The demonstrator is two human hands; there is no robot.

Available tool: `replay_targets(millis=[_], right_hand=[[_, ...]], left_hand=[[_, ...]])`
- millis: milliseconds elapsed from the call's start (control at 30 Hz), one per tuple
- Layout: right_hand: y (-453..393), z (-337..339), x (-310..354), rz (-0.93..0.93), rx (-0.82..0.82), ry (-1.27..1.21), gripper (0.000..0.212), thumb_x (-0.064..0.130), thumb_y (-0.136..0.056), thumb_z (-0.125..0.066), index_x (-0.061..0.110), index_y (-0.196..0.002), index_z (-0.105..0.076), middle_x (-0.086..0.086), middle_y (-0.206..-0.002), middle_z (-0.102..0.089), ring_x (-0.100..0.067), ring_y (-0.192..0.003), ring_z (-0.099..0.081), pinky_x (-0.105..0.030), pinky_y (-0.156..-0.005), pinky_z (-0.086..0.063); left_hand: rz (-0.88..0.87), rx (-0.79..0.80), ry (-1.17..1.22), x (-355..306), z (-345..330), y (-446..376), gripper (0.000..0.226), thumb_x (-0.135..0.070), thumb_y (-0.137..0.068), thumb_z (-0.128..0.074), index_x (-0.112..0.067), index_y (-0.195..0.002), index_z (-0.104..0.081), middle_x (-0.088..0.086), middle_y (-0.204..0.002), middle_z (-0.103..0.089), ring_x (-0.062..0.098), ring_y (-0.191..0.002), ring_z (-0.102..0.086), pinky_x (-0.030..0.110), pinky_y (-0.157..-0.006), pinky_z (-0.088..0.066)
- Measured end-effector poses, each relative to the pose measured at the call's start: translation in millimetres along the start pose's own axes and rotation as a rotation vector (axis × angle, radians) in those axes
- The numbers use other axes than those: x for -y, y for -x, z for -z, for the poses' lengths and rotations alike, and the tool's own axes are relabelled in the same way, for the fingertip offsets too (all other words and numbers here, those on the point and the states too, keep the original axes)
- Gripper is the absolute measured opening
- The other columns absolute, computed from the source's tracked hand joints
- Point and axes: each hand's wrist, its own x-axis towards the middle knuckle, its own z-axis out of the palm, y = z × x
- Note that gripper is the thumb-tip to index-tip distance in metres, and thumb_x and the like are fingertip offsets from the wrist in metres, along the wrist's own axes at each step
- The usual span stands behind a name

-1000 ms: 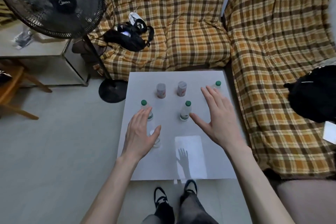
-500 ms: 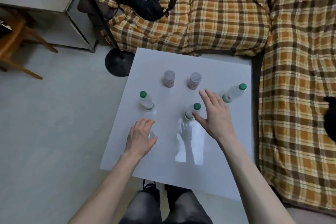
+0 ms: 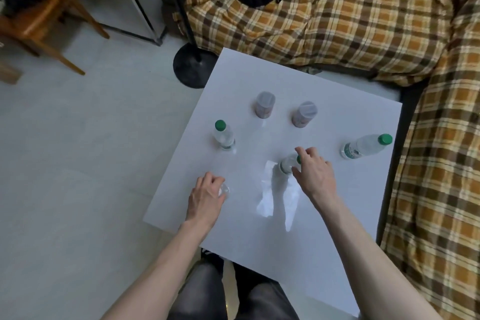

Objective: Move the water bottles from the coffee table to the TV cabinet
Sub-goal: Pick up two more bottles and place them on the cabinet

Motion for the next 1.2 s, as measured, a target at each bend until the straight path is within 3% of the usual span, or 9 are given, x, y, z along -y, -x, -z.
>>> replay_targets(millis=[167,267,467,633,767,867,1067,1200], right_hand=[[-5,-13,1,0.009,-0.018,0.017,0.017,0.013,-0.097,-0.058,0.006,-0.111,-0.050,-0.013,-0.108,-0.043,-0.035,-0.070,-0.047,-0.039,-0.066,-0.038],[1,-14,0,0.056,-0.035,0.006,0.011,0.010,-0.098,-0.055,0.005,-0.103,-0.047,-0.012,-0.103,-0.041,-0.035,-0.068,-0.046,-0.041,-0.058,-0.037],[27,5,25,0.176,-0.104,-0.107,0.012,0.008,-0.095,-0.060,0.000,-0.103,-0.055,-0.015,-0.106,-0.049,-0.042,-0.074,-0.056,-0.050,-0.069,-0.050],[55,34,74,0.332,-0.186,-0.215,0.014,0.010,-0.093,-0.065,0.001,-0.101,-0.058,-0.012,-0.104,-0.053,-0.038,-0.073,-0.056,-0.045,-0.067,-0.050],[77,55,131,0.500,-0.221,-0.207,0.015,0.010,-0.088,-0.068,0.002,-0.096,-0.058,-0.009,-0.095,-0.051,-0.034,-0.065,-0.049,-0.037,-0.057,-0.040],[93,67,181,0.625,-0.226,-0.207,0.016,0.009,-0.086,-0.070,0.001,-0.096,-0.059,-0.009,-0.095,-0.051,-0.029,-0.064,-0.044,-0.032,-0.058,-0.033],[141,85,294,0.894,-0.181,-0.131,0.018,0.010,-0.084,-0.071,0.001,-0.098,-0.064,-0.013,-0.096,-0.055,-0.037,-0.069,-0.056,-0.039,-0.060,-0.044],[178,85,368,1.017,-0.155,-0.151,0.029,0.013,-0.087,-0.071,0.004,-0.114,-0.064,-0.011,-0.105,-0.057,-0.033,-0.078,-0.062,-0.037,-0.068,-0.046]], left_hand=[[0.088,-0.017,0.064,3,-5,6,0.025,-0.022,-0.098,-0.064,-0.013,-0.120,-0.055,0.008,-0.120,-0.045,0.032,-0.107,-0.058,0.041,-0.081,-0.051],[0.087,-0.044,0.110,5,-10,13,0.021,-0.018,-0.098,-0.065,-0.011,-0.113,-0.053,0.007,-0.115,-0.044,0.033,-0.099,-0.058,0.039,-0.077,-0.048],[0.104,-0.182,0.269,10,1,30,0.021,-0.015,-0.094,-0.071,-0.014,-0.107,-0.054,-0.003,-0.106,-0.038,0.022,-0.085,-0.049,0.031,-0.071,-0.038],[0.129,-0.264,0.367,28,38,48,0.021,-0.018,-0.091,-0.071,-0.018,-0.105,-0.055,-0.004,-0.109,-0.045,0.024,-0.082,-0.052,0.031,-0.069,-0.035],[0.170,-0.371,0.453,50,75,75,0.022,-0.017,-0.088,-0.071,-0.021,-0.100,-0.053,-0.006,-0.106,-0.046,0.024,-0.081,-0.053,0.032,-0.067,-0.034],[0.207,-0.477,0.490,75,106,104,0.021,-0.016,-0.088,-0.072,-0.019,-0.100,-0.056,-0.004,-0.107,-0.048,0.024,-0.083,-0.054,0.031,-0.067,-0.034],[0.312,-0.730,0.544,145,162,183,0.022,-0.013,-0.086,-0.075,-0.015,-0.102,-0.060,-0.004,-0.106,-0.050,0.021,-0.086,-0.055,0.027,-0.067,-0.030],[0.362,-0.849,0.532,200,184,243,0.022,-0.012,-0.090,-0.074,-0.015,-0.107,-0.062,-0.006,-0.109,-0.049,0.019,-0.089,-0.055,0.026,-0.075,-0.036]])
